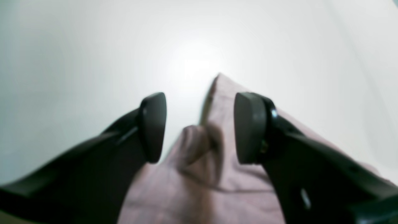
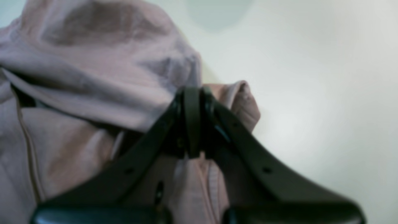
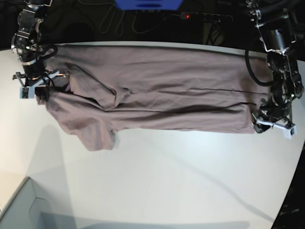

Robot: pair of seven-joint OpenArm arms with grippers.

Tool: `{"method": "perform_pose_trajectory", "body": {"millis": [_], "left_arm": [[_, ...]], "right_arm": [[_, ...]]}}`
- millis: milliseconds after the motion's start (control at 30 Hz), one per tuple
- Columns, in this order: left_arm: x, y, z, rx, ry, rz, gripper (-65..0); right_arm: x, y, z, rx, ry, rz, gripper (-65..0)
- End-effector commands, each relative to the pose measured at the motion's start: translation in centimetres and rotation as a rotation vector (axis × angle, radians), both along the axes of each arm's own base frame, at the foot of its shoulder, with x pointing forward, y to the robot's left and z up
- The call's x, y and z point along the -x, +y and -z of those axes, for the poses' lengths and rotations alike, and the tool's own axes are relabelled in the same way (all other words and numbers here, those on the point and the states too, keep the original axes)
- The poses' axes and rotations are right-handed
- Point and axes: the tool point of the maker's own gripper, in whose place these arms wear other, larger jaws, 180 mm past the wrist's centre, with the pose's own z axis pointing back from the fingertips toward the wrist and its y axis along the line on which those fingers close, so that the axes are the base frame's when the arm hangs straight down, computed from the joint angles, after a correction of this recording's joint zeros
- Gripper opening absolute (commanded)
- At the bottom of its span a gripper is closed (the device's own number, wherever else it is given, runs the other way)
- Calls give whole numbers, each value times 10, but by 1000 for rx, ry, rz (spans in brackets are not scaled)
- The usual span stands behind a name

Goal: Layout the t-shirt on the table in an organized manner, then fold the t-shirt properly
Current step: 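Lift the hem with both grippers and fold it toward the collar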

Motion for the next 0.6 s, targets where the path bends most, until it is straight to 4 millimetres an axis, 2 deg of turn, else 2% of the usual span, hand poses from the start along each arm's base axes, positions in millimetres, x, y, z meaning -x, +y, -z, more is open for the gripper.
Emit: {"method": "perform_pose_trajectory", "body": {"millis": [0, 200, 433, 567], "left_arm": [[-13, 12, -17, -19, -52, -14, -311], [-27, 11, -6, 36, -28, -39, -311], [-43, -15, 13, 48, 47, 42, -310], [-51, -17, 8, 46, 16, 34, -311]], "right_arm": [[-8, -7, -15, 11, -55, 2, -650], [-8, -7, -15, 13, -55, 0, -650], [-9, -7, -15, 14, -55, -2, -650], [-9, -7, -15, 14, -55, -2, -650]]}}
